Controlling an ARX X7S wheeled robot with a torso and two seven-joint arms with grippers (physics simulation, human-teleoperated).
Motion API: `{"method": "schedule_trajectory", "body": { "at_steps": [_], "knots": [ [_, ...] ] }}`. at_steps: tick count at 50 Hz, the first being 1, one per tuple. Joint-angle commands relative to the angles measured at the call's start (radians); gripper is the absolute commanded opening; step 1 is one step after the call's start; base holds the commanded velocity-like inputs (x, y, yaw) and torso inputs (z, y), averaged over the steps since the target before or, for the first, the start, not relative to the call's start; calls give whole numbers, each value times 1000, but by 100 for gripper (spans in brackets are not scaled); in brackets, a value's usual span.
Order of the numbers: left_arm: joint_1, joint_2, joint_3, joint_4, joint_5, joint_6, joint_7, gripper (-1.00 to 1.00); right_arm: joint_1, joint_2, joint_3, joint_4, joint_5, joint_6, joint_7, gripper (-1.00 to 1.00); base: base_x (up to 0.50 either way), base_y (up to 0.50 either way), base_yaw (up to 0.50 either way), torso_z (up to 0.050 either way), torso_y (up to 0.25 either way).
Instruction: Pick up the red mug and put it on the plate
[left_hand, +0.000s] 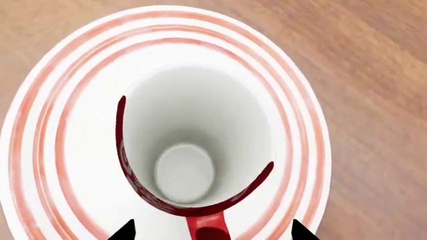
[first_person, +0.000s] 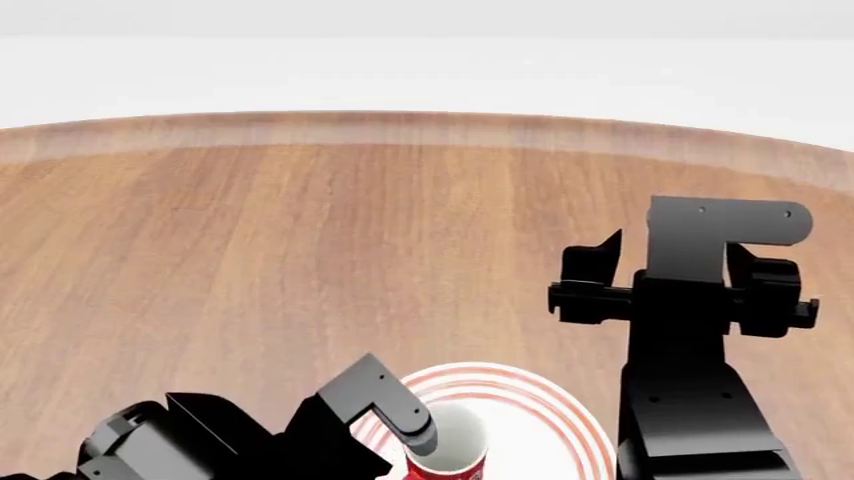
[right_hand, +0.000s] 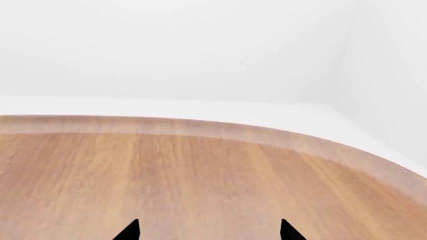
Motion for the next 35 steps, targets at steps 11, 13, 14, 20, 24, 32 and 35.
{"method": "schedule_trajectory", "body": {
  "at_steps": [11, 13, 14, 20, 24, 32, 35],
  "knots": [
    [-52, 0, 11, 46, 47, -34, -39, 100, 1, 0, -10, 10, 3, -4, 4, 100, 0, 0, 0, 0, 0],
    [-67, 0, 11, 68, 58, -56, -62, 100, 1, -1, -11, 14, 3, -6, 4, 100, 0, 0, 0, 0, 0],
    [-72, 0, 8, 71, 53, -64, -67, 100, 2, -2, -12, 17, 2, -8, 4, 100, 0, 0, 0, 0, 0],
    [-128, 0, 1, 118, 25, -138, -131, 100, 0, -9, -22, 37, -1, -22, 3, 100, 0, 0, 0, 0, 0],
    [-154, -89, -24, 335, -30, -213, -232, 100, 0, -9, -25, 34, -1, -19, 5, 100, 0, 0, 0, 0, 0],
    [-224, -322, -136, 813, -204, -338, -483, 100, 2, -13, -33, 57, -3, -34, 2, 100, 0, 0, 0, 0, 0],
    [-242, -389, -178, 916, -227, -324, -548, 100, 4, -10, -31, 47, 1, -28, 3, 100, 0, 0, 0, 0, 0]
  ]
}}
